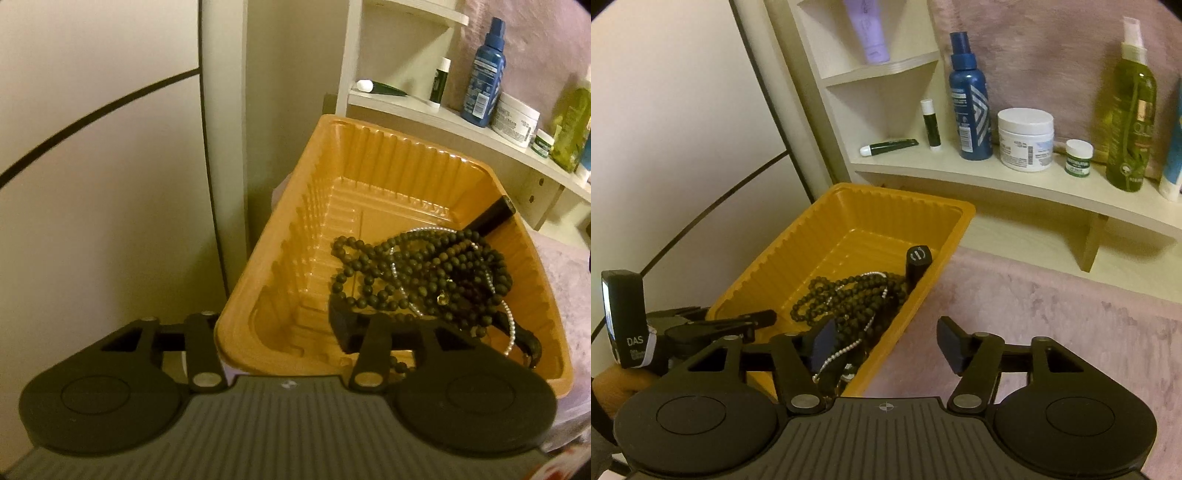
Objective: Organize jewelry
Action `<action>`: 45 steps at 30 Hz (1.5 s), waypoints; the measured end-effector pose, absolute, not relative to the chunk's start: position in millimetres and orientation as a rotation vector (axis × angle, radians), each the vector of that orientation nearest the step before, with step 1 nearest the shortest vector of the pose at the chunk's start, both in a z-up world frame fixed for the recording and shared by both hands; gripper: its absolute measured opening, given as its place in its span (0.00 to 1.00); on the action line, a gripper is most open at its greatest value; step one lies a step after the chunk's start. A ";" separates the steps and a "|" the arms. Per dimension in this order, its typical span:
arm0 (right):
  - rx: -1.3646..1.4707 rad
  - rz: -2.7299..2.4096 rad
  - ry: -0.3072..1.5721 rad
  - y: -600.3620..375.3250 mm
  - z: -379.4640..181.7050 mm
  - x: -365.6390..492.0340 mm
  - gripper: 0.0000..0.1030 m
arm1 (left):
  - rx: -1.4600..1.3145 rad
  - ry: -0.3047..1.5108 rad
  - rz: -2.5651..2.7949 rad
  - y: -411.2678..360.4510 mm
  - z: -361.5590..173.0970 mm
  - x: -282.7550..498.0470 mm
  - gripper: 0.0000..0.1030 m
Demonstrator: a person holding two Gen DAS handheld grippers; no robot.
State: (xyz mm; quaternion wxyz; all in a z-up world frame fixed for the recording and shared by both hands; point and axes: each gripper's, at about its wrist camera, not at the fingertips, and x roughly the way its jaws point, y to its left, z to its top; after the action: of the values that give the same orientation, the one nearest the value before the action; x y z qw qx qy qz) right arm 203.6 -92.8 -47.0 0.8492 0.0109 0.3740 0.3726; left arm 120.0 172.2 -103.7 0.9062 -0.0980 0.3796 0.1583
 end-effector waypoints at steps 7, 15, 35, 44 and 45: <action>0.059 0.754 0.780 -100.2 -50.7 191.0 0.67 | -0.194 0.761 0.310 170.9 -96.0 108.4 0.57; 0.086 0.711 0.784 -114.5 -52.7 171.1 0.67 | -0.111 0.755 0.279 155.2 -75.1 91.2 0.64; 0.079 0.530 0.749 -185.5 -42.0 108.2 0.68 | -0.029 0.715 0.148 62.0 -6.6 53.8 0.87; 0.122 0.435 0.768 -219.2 -31.4 80.7 0.68 | -0.027 0.768 0.015 3.0 -2.8 42.1 0.87; 0.118 0.432 0.767 -220.9 -31.0 77.3 0.68 | -0.031 0.772 0.008 -0.6 -3.2 40.4 0.87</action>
State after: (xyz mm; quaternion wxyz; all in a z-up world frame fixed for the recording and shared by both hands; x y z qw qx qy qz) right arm 77.3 -220.9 -31.0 0.9029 0.0571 0.3712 0.2090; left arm 40.4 -0.6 -3.2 0.9264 -0.0153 0.3763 0.0039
